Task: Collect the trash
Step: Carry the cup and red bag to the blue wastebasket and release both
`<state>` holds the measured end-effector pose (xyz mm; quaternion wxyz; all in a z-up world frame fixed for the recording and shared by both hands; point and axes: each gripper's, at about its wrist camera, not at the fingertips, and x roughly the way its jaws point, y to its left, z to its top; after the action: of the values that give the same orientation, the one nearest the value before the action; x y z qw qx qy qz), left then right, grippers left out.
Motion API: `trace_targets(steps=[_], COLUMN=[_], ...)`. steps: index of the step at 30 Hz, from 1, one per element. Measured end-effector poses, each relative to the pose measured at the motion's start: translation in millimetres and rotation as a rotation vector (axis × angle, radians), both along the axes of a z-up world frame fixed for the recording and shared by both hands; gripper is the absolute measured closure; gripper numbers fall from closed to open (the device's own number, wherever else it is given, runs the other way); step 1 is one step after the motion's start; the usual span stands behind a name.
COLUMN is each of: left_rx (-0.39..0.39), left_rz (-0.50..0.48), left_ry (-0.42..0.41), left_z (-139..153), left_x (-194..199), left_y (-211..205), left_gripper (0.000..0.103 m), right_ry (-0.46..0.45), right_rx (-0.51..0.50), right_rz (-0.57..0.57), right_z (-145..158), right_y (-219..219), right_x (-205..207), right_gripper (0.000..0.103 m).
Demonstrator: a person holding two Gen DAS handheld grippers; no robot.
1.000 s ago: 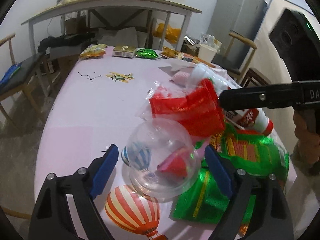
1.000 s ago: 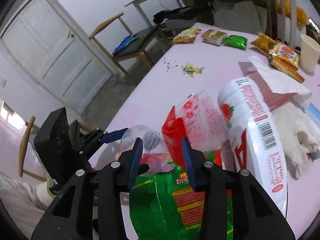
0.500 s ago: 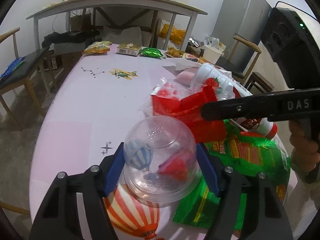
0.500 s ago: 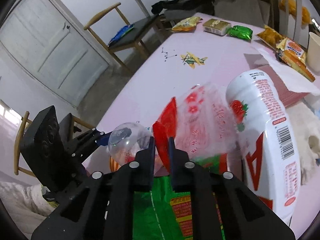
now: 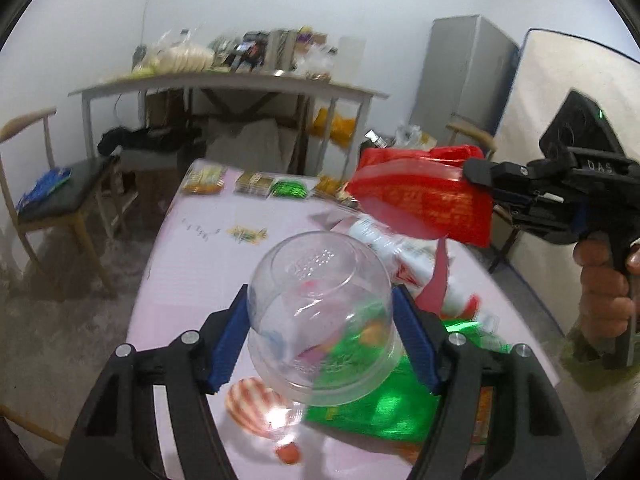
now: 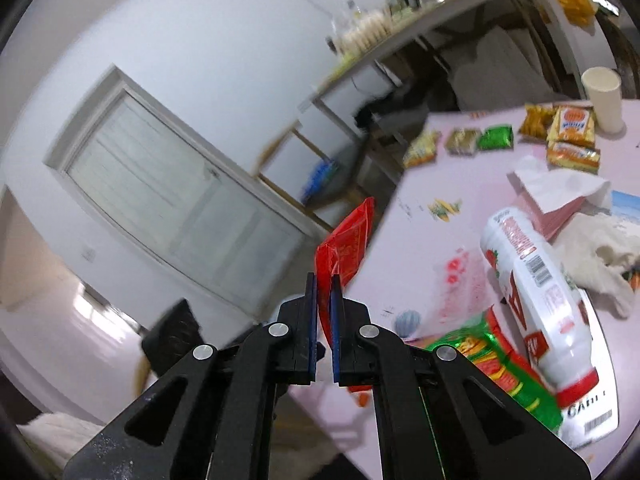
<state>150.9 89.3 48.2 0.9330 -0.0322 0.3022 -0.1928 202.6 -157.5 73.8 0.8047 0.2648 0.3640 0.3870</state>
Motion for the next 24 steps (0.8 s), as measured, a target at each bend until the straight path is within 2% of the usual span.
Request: trace_targets(steps=[5,8,11,14,16,18,21,22,24], left_rx=[-0.013,-0.019,-0.032,-0.029,-0.021,0.005,0.086,0.099,0.143], left_rz=[-0.086,-0.173,-0.301,-0.447,-0.55,-0.626,-0.694,-0.721,-0.762], left_ry=[-0.028,-0.033,-0.018,0.06,0.156,0.261,0.406,0.439,0.53], left_z=[26.5,38.0,47.2,49.8,46.4,37.0,5.4,-4.9,-39.7], left_x=[-23.9,-34.3,-39.4,-37.3,-33.1,-29.3,-32.5,-32.7,-40.9], left_y=[-32.5,-71.8,-130.3,-211.3,-278.4,-348.7,-460.5,-483.2,-545.3], left_gripper=[0.035,0.035,0.035,0.035,0.035,0.035,0.035,0.034,0.034], right_ry=[-0.092,-0.129,-0.142,-0.111,-0.067,0.02,0.134,0.168,0.264], right_rx=[0.057,0.072,0.036,-0.013,-0.038,-0.036,0.01,0.028,0.089], right_rz=[-0.117,-0.225,-0.378,-0.565,-0.695,-0.852,-1.003,-1.036,-1.126], right_z=[20.7,19.1,14.0,1.7,-10.1,-33.0,-75.7,-89.2,-132.5], right_y=[-53.6,-96.9,-146.7,-202.6,-239.8,-289.1,-343.4,-354.3,-387.2], right_x=[-53.5,-93.5,-137.0,-181.5,-207.4,-236.1,-261.9,-265.6,-276.2], right_gripper=[0.099,0.099,0.099,0.099,0.098,0.098,0.098,0.098,0.098])
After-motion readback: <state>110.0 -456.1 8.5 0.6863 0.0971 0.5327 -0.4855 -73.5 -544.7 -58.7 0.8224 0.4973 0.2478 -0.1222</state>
